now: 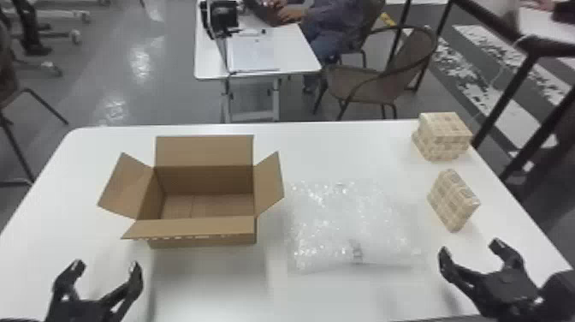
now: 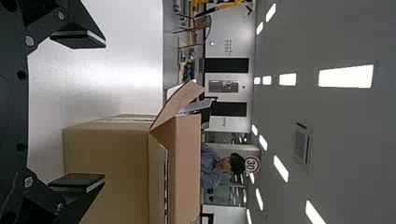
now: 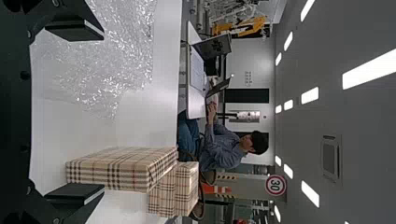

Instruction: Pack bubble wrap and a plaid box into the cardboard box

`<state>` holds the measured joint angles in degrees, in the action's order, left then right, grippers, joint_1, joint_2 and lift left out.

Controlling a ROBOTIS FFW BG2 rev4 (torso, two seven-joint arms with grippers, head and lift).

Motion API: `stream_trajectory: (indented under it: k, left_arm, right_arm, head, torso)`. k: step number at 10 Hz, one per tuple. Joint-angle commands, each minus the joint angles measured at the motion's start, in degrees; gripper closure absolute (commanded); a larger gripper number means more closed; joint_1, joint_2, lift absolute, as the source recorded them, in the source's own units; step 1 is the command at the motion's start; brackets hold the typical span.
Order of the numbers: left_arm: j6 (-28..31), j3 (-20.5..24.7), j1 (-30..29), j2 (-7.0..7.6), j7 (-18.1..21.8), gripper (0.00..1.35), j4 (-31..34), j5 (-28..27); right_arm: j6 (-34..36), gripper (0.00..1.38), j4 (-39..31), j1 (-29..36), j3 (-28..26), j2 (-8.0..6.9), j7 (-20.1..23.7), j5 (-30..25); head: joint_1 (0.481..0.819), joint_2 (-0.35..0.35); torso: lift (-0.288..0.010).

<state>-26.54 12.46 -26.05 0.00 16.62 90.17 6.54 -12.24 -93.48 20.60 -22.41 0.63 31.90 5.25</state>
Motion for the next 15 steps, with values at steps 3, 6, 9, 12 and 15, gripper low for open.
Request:
stream_trajectory:
  k: [3, 6, 9, 12, 15]
  left_arm:
    - [-0.4, -0.1, -0.1, -0.15, 0.0, 0.27, 0.0, -0.1]
    - [-0.9, 1.2, -0.1, -0.15, -0.2, 0.26, 0.0, -0.6]
    - [1.8, -0.1, 1.2, -0.15, 0.8, 0.26, 0.3, 3.5]
    - [6.3, 3.9, 0.6, -0.15, 2.5, 0.27, 3.0, 4.6]
    - [12.5, 12.3, 5.0, -0.15, 10.5, 0.28, 4.6, 5.9]
  right_arm:
    - [0.8, 0.15, 0.0, 0.1, 0.0, 0.08, 0.0, 0.2]
    - [1.6, 0.15, 0.0, 0.1, 0.0, 0.16, 0.2, 0.2]
    - [2.0, 0.15, 0.2, 0.0, 0.0, 0.16, 0.4, 0.6]
    - [2.1, 0.15, 0.4, 0.1, 0.0, 0.16, 0.6, 0.8]
    - [2.4, 0.15, 0.8, 0.1, 0.0, 0.16, 0.7, 1.2]
  head:
    - [0.695, -0.055]
    - [0.695, -0.048]
    - [0.695, -0.044]
    - [0.695, -0.039]
    - [0.695, 0.010]
  torso:
    - [-0.110]
    - [-0.110]
    - [-0.110]
    - [-0.110]
    - [-0.110]
